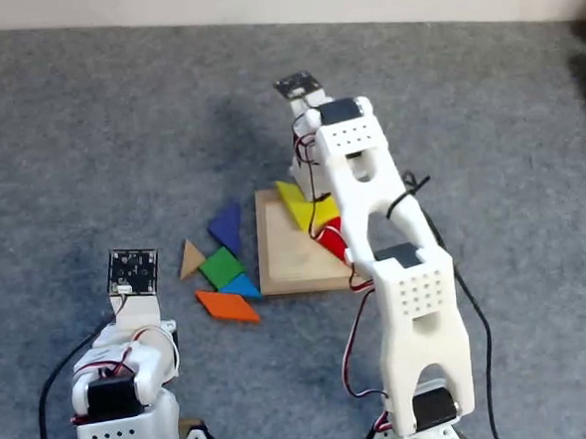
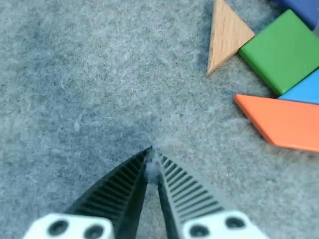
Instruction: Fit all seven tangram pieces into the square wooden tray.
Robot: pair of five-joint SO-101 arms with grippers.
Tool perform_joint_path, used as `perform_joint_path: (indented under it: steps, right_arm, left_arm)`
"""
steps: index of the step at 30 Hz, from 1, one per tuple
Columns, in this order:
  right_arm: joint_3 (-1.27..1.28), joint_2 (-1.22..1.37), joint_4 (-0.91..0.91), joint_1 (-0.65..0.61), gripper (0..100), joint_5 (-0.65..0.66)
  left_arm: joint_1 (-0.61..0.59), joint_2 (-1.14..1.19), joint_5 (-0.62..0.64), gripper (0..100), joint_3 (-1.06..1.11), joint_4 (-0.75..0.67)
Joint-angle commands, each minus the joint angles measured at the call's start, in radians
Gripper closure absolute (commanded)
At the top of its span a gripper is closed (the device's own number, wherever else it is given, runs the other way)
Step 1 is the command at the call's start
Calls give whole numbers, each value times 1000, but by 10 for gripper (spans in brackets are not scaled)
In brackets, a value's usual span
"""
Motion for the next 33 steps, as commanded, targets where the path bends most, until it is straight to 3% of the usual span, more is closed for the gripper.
perform_joint_path:
  steps: [1, 5, 13, 22, 33]
  right_arm:
    - [-16, 2, -1, -41, 993, 40]
    - [-16, 5, 58, -65, 993, 157]
    - [-15, 7, 67, -65, 993, 249]
    - [-119, -62, 133, -22, 993, 245]
    - [-128, -28, 156, -93, 993, 133]
  left_arm:
    - [15, -12, -5, 995, 19, 0]
    - [15, -12, -5, 995, 19, 0]
    - [15, -12, -5, 995, 19, 0]
    - [15, -12, -5, 995, 19, 0]
    - [15, -12, -5, 995, 19, 0]
